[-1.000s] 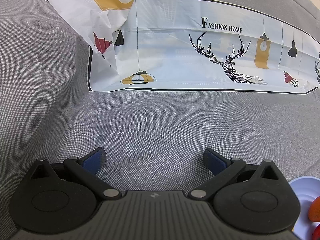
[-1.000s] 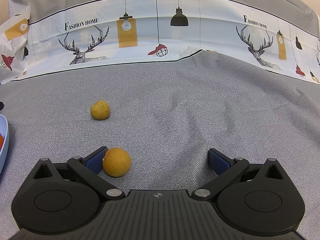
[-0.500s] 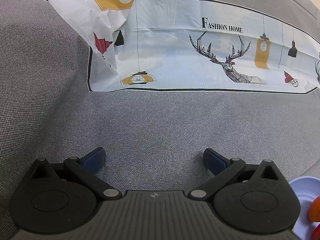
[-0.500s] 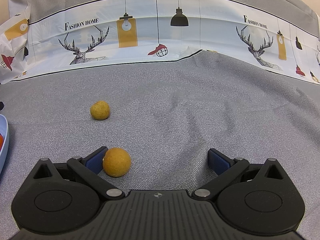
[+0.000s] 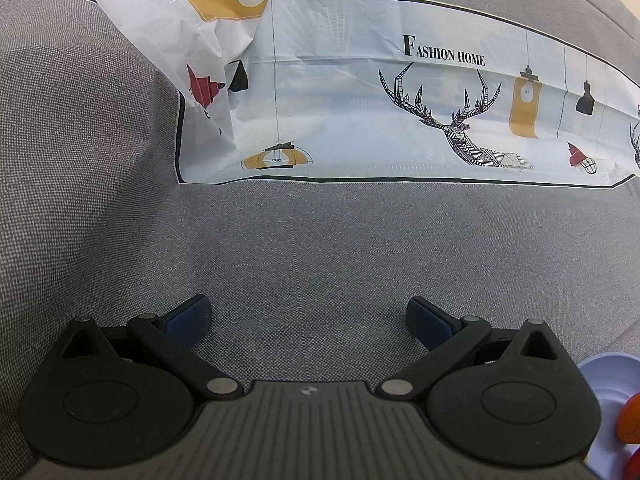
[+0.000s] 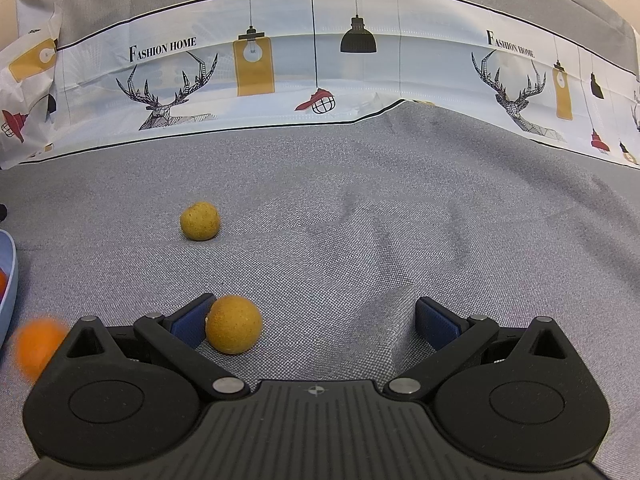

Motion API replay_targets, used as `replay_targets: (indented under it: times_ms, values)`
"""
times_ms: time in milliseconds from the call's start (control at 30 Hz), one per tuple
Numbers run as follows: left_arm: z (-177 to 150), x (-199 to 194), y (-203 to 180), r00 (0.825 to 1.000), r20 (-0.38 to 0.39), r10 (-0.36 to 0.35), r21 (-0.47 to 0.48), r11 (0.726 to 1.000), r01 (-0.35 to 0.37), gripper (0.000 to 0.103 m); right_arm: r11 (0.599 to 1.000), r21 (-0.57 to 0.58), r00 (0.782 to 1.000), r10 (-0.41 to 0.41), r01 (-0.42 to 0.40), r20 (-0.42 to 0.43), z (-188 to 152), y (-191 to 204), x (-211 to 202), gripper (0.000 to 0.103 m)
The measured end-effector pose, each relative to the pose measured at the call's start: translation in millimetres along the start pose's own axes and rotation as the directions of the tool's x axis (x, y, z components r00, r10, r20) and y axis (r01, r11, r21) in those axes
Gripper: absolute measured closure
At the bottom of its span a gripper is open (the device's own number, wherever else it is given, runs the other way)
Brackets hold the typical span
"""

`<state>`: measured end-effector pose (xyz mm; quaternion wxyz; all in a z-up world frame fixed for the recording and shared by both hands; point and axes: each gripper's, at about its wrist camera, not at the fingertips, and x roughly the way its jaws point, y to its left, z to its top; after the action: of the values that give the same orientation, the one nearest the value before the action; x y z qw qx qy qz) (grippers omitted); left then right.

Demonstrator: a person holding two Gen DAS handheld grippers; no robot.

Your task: Organize fruits

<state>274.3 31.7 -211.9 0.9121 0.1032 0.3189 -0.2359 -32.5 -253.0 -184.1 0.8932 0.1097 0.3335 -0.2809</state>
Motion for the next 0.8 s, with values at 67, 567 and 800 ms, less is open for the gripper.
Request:
replay_targets:
  times_ms: [67,567,800]
  values:
    - [0,0,0,1.0,0.0,0.0,0.0,1.0,0.0,0.0,1.0,0.002,1.0,0.002,-0.002,0.0,0,0,0,0.0]
    - [0,0,0,1.0,0.002,0.007,-0.005,1.0,-0.006,0.0,0.998,-0.047,0.993,0.027,-0.032,-0.115,1,1,-17,0.0]
    - [20,-2,-4,0.978,-0.203,0.041,-0.057,0.997,-0.054,0.0,0.998,-0.055,0.996,0.02,-0.025,-0.089,4,7,-8,0.0]
